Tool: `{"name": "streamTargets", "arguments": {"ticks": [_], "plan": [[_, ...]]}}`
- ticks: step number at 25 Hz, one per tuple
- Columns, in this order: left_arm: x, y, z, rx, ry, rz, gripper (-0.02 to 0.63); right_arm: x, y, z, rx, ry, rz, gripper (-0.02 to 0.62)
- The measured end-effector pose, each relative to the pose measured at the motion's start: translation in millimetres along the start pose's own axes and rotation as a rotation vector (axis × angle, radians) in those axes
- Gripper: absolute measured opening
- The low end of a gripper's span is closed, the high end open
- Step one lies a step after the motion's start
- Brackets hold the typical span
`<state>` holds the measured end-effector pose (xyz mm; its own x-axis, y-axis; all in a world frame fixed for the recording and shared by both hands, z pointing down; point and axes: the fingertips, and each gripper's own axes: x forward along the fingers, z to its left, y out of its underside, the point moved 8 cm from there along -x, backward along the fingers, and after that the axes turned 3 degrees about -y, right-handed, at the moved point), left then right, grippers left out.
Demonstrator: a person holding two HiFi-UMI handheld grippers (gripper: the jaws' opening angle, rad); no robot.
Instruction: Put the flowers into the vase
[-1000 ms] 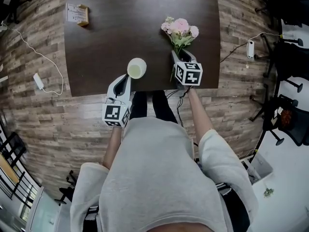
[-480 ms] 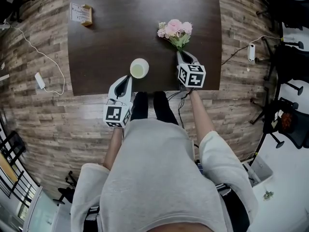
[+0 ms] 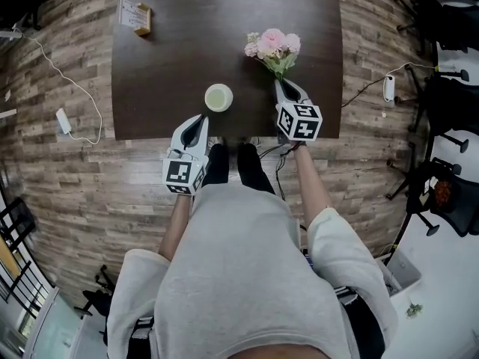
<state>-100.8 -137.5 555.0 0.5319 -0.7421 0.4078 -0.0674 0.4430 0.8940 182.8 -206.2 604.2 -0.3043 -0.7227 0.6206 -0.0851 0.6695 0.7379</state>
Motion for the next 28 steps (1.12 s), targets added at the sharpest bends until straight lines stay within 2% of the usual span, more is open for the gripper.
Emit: {"name": "streamTargets", "arguments": {"ticks": [6, 12, 14, 18, 21, 24, 28], "plan": [[-11.3, 0.8, -9.9, 0.032, 0.005, -0.029, 0.011, -26.9, -11.0, 21.2, 0.007, -0.064, -0.118, 0.018], [-9.9, 0.6, -6.1, 0.039, 0.001, -0.055, 0.028, -49.7, -45.6, 59.4, 0.021, -0.21, -0.286, 0.018], [-8.1, -0.8, -5.8, 0.038, -0.002, -0.06, 0.074, -58.5, -60.1, 71.4, 0.007, -0.257, -0.334, 0.018], [3.7, -3.1, -9.6, 0.088, 0.027, -0.054, 0.184, -69.5, -88.3, 89.0, -0.021, -0.34, -0.417, 0.02], [19.1, -4.5, -9.0, 0.125, 0.031, -0.058, 0.392, -73.6, -108.1, 99.2, -0.033, -0.394, -0.478, 0.02], [36.2, -5.7, -8.7, 0.173, 0.038, -0.061, 0.447, -78.3, -126.5, 109.6, -0.029, -0.439, -0.537, 0.02], [58.9, -11.3, -12.5, 0.213, 0.059, -0.06, 0.451, -84.3, -147.9, 123.7, -0.055, -0.49, -0.596, 0.021]]}}
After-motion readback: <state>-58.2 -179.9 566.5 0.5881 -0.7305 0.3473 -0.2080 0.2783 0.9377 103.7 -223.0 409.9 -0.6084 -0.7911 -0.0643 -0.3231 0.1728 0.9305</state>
